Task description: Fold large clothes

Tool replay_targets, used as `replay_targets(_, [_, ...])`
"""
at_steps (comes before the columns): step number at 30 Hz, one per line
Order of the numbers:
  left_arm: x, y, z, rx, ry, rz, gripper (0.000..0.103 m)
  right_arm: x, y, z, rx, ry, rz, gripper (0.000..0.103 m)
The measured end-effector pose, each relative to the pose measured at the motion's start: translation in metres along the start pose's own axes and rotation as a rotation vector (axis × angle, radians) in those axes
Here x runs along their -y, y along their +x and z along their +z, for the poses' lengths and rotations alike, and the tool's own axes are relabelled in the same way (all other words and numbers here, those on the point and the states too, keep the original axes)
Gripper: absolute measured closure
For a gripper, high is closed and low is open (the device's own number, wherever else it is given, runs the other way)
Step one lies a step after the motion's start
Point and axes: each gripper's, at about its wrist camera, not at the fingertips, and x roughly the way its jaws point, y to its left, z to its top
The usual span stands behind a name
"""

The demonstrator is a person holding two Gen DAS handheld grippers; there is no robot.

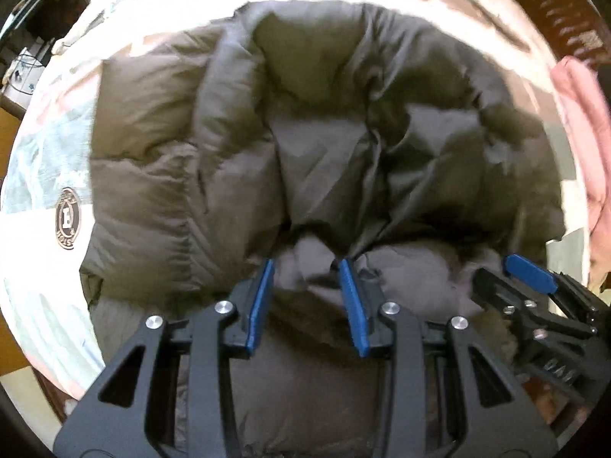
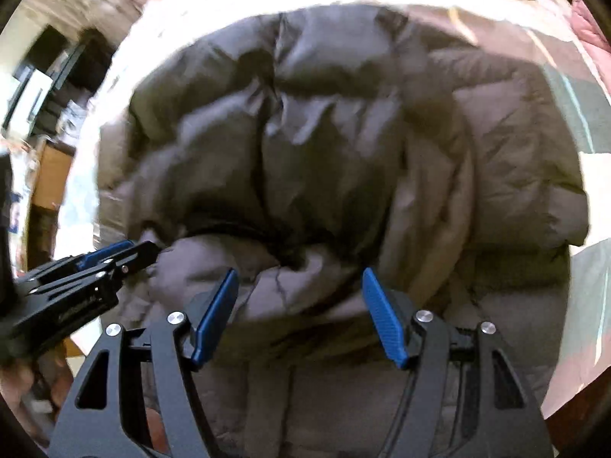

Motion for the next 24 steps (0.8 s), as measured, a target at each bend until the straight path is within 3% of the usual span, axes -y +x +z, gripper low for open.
replay_targets(4, [-0.009, 0.013, -0.011, -0.047, -0.006, 0.001, 0.065, 0.006, 0.000, -0.007, -0.022, -0.013, -0.011, 0.035])
replay_targets(8, [-0.021, 0.030, -0.029, -0.095, -0.077, -0.034, 0.061, 0.010, 0.039, -0.022, -0.187, 0.010, -0.067, 0.035])
replay_targets(11, [-0.040, 0.000, -0.047, -0.025, -0.124, -0.027, 0.061, 0.003, 0.007, -0.015, -0.095, 0.038, -0.012, 0.035])
replay_targets(13, [-0.057, -0.011, -0.065, -0.023, -0.158, -0.006, 0.061, -0.013, -0.017, -0.003, -0.022, 0.004, 0.019, 0.035])
replay_targets(16, [-0.098, -0.014, -0.099, -0.068, -0.217, 0.024, 0.061, -0.066, -0.034, 0.034, 0.055, -0.083, 0.109, 0.035])
replay_targets(19, [-0.142, -0.012, -0.125, -0.119, -0.293, 0.044, 0.061, -0.134, -0.020, 0.073, 0.100, -0.194, 0.154, 0.034])
replay_targets(21, [-0.166, -0.010, -0.142, -0.126, -0.353, 0.045, 0.053, -0.180, -0.003, 0.098, 0.123, -0.275, 0.181, 0.032])
replay_targets(24, [-0.190, -0.005, -0.160, -0.129, -0.404, 0.037, 0.050, -0.273, 0.045, 0.150, 0.095, -0.449, 0.122, 0.027])
